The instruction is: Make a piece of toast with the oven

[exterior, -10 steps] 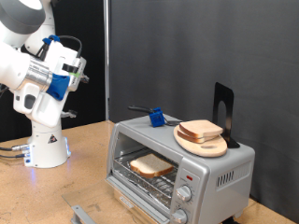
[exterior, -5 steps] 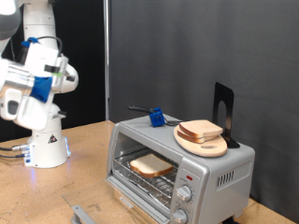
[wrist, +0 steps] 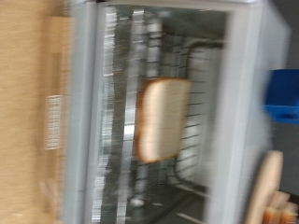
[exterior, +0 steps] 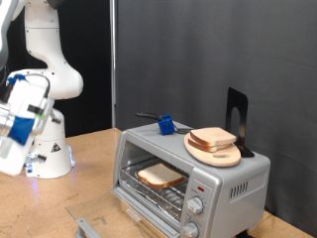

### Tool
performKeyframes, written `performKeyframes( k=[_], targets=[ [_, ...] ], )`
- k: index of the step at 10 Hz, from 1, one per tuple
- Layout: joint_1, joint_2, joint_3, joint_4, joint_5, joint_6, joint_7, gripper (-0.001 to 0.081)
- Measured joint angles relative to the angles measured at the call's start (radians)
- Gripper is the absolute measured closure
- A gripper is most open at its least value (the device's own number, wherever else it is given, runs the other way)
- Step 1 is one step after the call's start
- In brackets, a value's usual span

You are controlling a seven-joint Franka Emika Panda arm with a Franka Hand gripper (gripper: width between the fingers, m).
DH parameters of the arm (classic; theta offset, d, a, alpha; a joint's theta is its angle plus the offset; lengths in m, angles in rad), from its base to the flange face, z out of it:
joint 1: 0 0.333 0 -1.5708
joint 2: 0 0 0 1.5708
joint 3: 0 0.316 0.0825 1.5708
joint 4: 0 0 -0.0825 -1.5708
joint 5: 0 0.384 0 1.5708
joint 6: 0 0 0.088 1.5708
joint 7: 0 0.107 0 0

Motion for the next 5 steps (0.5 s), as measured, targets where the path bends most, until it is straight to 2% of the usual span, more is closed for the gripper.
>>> performKeyframes(
  k=[1, 2, 4, 5],
  targets=[
    [0.001, 0.031, 0.007, 0.008, 0.000, 0.032, -0.021, 0.0124],
    [-0.001, 0.030, 0.006, 0.008, 0.006, 0.017, -0.019, 0.0124],
    [-0.018, 0.046, -0.007, 0.017, 0.075, -0.073, 0.003, 0.0124],
    [-0.031, 0.066, -0.014, 0.021, 0.119, -0.084, 0.004, 0.0124]
  ],
)
